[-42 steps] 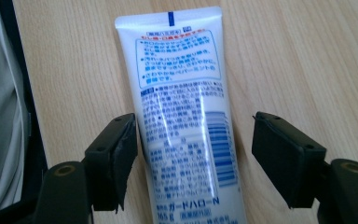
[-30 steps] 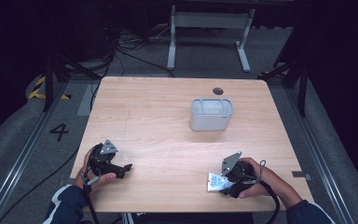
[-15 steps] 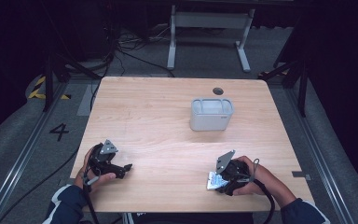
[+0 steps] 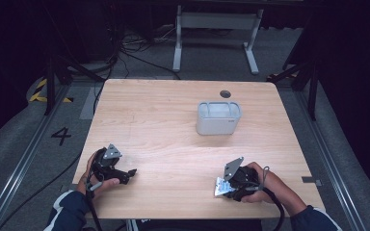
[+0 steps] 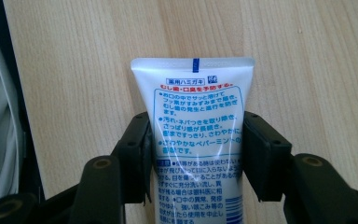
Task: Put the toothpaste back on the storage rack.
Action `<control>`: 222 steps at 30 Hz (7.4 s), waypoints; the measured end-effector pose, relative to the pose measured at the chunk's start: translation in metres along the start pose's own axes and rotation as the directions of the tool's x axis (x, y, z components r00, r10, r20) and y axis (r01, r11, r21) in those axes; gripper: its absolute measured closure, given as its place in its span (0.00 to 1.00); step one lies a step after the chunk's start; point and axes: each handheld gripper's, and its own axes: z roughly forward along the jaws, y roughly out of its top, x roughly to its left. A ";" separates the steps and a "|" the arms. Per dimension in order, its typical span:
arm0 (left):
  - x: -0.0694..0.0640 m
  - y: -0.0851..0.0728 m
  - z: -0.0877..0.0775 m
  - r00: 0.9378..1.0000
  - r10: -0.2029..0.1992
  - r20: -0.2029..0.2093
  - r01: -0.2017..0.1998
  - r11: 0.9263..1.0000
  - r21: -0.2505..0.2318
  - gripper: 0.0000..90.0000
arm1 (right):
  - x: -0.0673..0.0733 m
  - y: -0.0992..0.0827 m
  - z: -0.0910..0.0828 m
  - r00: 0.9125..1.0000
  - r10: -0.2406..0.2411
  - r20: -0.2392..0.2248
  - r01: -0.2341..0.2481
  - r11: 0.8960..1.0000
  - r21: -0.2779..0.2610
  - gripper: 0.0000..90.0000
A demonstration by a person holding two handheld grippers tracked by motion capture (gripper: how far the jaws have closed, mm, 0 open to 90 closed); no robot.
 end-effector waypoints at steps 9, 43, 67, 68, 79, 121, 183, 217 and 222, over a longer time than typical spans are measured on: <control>0.000 0.000 0.000 1.000 0.002 0.001 -0.002 1.000 -0.001 0.00 | -0.008 -0.009 -0.015 1.000 0.029 0.001 -0.029 0.997 -0.065 0.61; 0.000 0.000 0.000 1.000 0.004 0.002 -0.004 1.000 -0.001 0.00 | -0.021 -0.033 -0.055 0.984 0.174 0.046 -0.151 0.938 -0.313 0.74; 0.000 0.000 0.000 1.000 0.004 0.002 -0.004 1.000 -0.002 0.00 | -0.028 -0.040 -0.069 0.966 0.238 0.100 -0.166 0.868 -0.467 0.75; 0.000 0.000 0.000 1.000 0.004 0.002 -0.004 1.000 -0.001 0.00 | -0.029 -0.040 -0.069 0.967 0.234 0.101 -0.160 0.867 -0.472 0.75; 0.000 0.000 0.000 1.000 0.004 0.002 -0.004 1.000 -0.001 0.00 | -0.034 -0.035 -0.080 0.957 0.256 0.134 -0.153 0.843 -0.515 0.75; 0.000 0.000 0.000 1.000 0.004 0.003 -0.004 1.000 -0.002 0.00 | -0.058 0.004 -0.119 0.942 0.262 0.209 -0.080 0.782 -0.618 0.75; 0.001 0.000 0.000 1.000 0.005 0.003 -0.005 1.000 -0.002 0.00 | -0.142 0.087 -0.139 0.904 0.351 0.243 -0.097 0.722 -0.685 0.75; 0.000 0.000 0.000 1.000 0.001 0.005 -0.001 1.000 -0.004 0.00 | -0.178 0.081 -0.099 0.885 0.410 0.220 -0.159 0.711 -0.686 0.74; 0.001 0.000 0.000 1.000 0.010 0.002 -0.010 1.000 -0.004 0.00 | -0.182 0.079 -0.095 0.883 0.422 0.206 -0.176 0.704 -0.688 0.74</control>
